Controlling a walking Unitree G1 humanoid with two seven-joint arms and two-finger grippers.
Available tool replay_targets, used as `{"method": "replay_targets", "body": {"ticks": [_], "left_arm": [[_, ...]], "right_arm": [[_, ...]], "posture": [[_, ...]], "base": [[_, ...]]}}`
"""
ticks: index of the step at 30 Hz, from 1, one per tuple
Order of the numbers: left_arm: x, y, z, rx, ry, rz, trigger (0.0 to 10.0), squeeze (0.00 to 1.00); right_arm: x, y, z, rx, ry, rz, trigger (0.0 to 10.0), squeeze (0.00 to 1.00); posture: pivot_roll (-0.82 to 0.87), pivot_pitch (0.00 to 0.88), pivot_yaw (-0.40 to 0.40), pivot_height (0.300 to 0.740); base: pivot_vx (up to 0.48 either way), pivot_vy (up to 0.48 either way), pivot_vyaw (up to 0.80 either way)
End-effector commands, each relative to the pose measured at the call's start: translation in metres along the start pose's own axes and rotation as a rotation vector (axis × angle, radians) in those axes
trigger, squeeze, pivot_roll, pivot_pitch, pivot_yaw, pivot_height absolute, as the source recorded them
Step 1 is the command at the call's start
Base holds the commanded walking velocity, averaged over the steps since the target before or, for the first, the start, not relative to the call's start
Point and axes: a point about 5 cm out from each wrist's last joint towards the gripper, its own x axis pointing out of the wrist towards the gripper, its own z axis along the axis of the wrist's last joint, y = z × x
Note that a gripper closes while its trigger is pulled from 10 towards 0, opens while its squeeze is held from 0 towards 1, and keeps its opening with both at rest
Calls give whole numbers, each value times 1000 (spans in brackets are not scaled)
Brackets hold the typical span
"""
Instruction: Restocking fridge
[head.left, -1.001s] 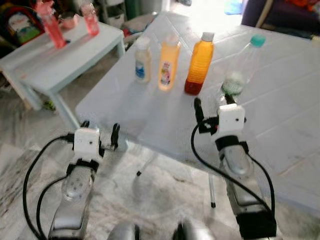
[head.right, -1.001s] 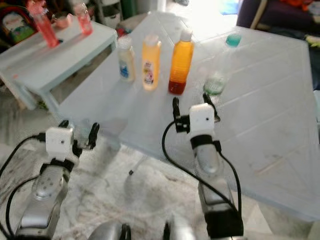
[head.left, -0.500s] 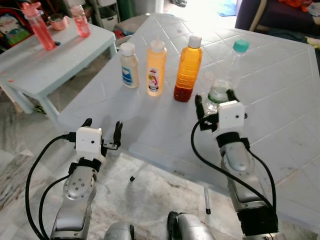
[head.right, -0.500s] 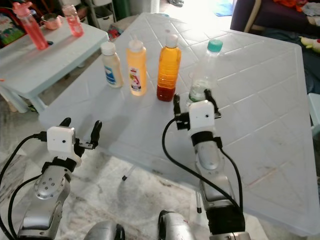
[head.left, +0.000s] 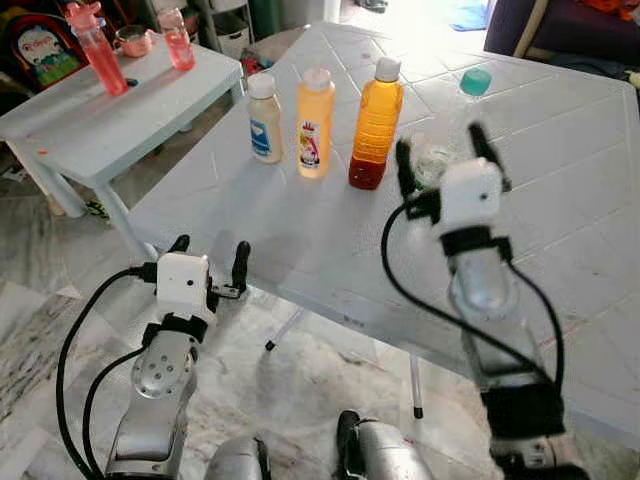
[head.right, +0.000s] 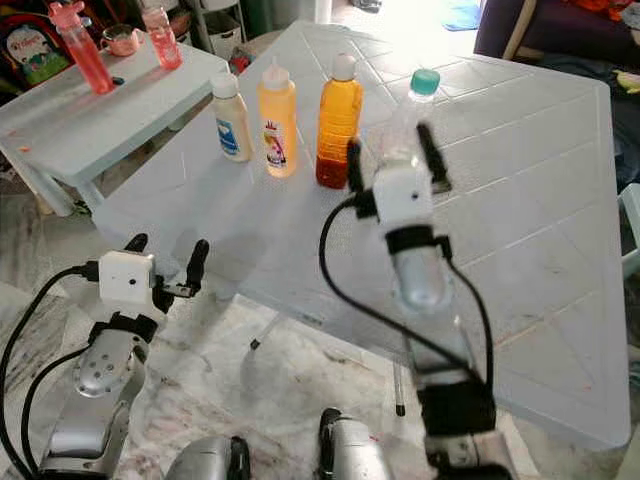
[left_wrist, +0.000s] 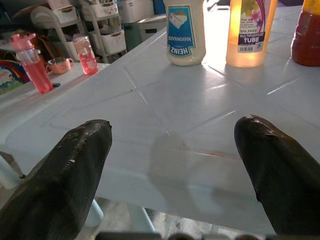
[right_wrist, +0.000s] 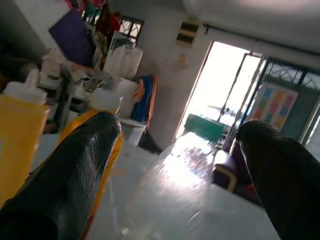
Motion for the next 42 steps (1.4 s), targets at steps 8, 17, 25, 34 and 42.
{"method": "replay_targets", "body": {"ticks": [8,17,25,34,42], "left_arm": [[-1,1,-1,3,10,-2,10000,0],[0,-1,-2,1,12,-10,10000,0],[0,1,-2,9,14,-10,10000,0],[0,1,-3,13,15,-6,10000,0],[2,0,-2,12,13,-6,10000,0]], "right_arm": [[15,-13,3,16,3,-62,10000,0],[50,-24,-10,125,81,-54,10000,259],[71,-7,-2,154,37,70,10000,1000],[77,1,6,182,-11,167,10000,663],[77,2,10,185,-48,215,0,0]], "posture": [[41,170,16,740],[49,172,20,740],[63,171,22,740],[62,169,21,740],[56,168,18,740]], "base": [[0,0,0],[0,0,0],[0,0,0],[0,0,0],[0,0,0]]}}
